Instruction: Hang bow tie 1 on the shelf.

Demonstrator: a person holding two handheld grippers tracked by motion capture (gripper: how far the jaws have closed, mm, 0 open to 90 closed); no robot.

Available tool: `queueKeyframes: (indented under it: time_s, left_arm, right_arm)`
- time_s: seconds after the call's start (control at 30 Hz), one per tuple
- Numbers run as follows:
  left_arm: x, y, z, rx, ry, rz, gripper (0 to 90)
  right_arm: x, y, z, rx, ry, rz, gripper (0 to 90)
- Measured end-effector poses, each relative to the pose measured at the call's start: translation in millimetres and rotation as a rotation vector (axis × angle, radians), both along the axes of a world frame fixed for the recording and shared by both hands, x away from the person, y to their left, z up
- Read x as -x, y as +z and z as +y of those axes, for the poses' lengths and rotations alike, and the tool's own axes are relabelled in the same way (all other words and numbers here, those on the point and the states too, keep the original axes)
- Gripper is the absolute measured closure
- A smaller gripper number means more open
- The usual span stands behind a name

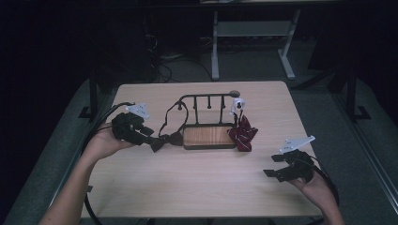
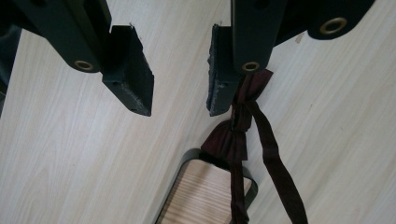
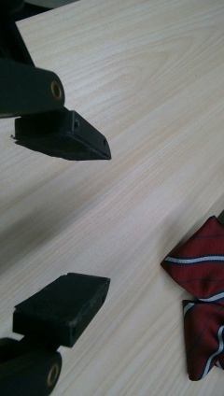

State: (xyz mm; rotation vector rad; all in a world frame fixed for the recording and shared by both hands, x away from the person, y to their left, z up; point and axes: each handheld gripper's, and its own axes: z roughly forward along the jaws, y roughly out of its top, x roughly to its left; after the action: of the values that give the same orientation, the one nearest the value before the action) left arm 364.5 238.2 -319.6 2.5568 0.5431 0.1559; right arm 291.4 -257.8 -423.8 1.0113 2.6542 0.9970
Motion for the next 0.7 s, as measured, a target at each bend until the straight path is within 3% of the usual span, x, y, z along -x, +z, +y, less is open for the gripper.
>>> queueKeyframes:
  time_s: [0.7]
  left_arm:
    - [15.0, -20.8, 3.0, 0.017, 0.002, 0.005, 52.9]
  right_arm:
    - [-0.3, -0.5, -1.3, 0.003, 0.003, -0.008, 31.8]
